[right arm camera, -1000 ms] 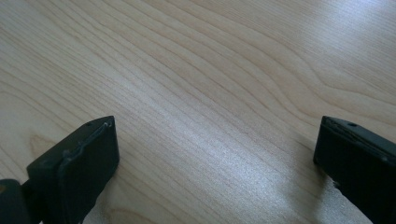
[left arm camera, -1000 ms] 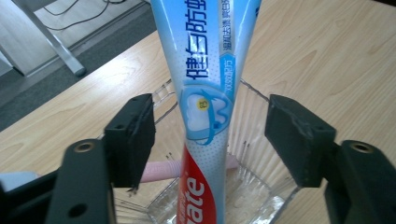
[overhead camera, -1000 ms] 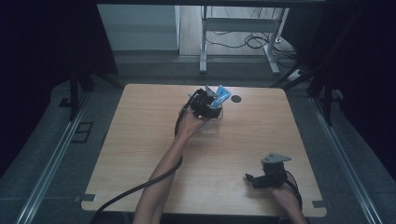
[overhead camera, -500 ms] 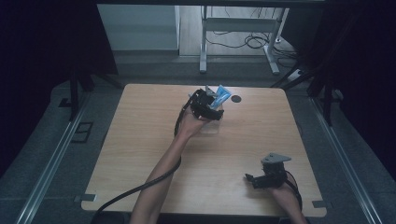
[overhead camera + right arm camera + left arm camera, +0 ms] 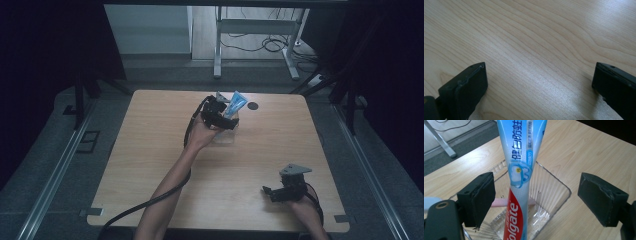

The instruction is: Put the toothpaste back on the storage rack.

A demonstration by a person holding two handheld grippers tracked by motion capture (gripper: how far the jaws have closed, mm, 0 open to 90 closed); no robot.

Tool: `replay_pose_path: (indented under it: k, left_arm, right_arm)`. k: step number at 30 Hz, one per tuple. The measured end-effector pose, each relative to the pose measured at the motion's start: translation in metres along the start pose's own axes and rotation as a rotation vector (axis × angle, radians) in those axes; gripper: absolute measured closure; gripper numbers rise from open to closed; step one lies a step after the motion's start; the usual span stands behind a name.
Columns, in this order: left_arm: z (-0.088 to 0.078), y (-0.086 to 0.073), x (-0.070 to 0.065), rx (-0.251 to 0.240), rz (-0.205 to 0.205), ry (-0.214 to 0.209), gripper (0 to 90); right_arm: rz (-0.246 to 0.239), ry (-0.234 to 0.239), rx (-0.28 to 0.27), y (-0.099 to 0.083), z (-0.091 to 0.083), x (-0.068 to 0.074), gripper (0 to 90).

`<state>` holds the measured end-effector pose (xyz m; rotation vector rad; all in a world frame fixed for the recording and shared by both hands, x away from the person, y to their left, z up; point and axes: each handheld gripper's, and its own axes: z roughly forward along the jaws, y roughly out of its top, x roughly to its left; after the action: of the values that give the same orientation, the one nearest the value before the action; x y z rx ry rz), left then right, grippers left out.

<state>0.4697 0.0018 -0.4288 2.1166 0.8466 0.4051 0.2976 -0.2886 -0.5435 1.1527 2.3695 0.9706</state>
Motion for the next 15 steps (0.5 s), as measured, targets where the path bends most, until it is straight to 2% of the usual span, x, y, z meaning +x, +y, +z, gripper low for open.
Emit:
replay_pose_path:
  k: [8,15]
  left_arm:
    - [-0.01,-0.002,-0.001,-0.014,-0.008,-0.024,14.1]
    - [-0.016,-0.005,-0.004,-0.02,0.008,-0.025,13.3]
  right_arm:
    - [0.0,0.0,0.0,0.0,0.0,0.0,0.0]
    - [0.0,0.0,0.0,0.0,0.0,0.0,0.0]
